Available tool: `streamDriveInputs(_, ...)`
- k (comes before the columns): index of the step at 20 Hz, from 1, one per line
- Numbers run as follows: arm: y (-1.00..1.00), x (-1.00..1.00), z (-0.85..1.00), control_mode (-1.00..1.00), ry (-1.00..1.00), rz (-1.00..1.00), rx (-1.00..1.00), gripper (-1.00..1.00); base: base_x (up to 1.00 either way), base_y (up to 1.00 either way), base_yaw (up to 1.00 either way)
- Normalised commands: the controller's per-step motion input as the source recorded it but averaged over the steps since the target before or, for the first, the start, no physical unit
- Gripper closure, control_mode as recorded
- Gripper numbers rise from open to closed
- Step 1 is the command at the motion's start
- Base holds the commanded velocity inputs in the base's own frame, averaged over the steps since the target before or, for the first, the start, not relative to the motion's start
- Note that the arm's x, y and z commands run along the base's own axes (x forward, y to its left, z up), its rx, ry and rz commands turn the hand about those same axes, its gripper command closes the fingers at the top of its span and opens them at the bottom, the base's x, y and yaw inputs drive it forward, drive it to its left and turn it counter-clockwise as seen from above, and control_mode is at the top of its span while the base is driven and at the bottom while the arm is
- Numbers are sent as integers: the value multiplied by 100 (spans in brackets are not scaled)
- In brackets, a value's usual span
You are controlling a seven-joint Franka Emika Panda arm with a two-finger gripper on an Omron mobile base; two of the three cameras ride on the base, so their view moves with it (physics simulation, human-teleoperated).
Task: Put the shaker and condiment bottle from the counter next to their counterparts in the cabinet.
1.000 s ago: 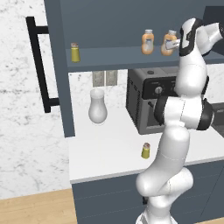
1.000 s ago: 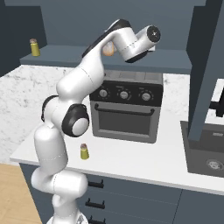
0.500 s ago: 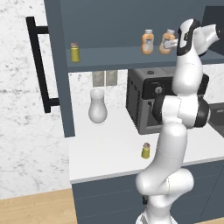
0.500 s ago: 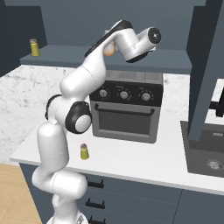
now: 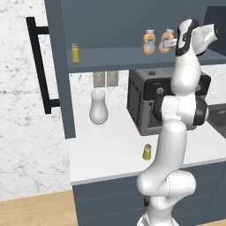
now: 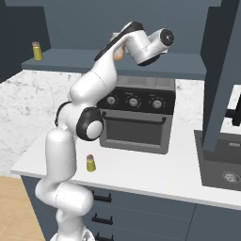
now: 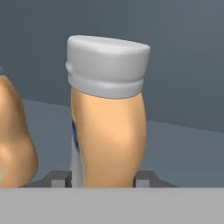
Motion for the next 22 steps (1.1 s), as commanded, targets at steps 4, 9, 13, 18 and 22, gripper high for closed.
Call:
streamDriveInputs(4, 1, 36, -36, -100, 0, 5, 0, 100, 0, 0, 0)
streamDriveInputs(9, 4, 28, -44, -100, 0, 6, 0, 100, 0, 0, 0)
streamDriveInputs(13, 5, 23, -56, -100, -2, 6, -1, 100, 0, 0, 0)
streamDriveInputs(18, 15, 22, -64, -100, -6, 6, -1, 100, 0, 0, 0)
streamDriveInputs(22, 17, 20, -64, -100, -7, 6, 0, 100, 0, 0, 0)
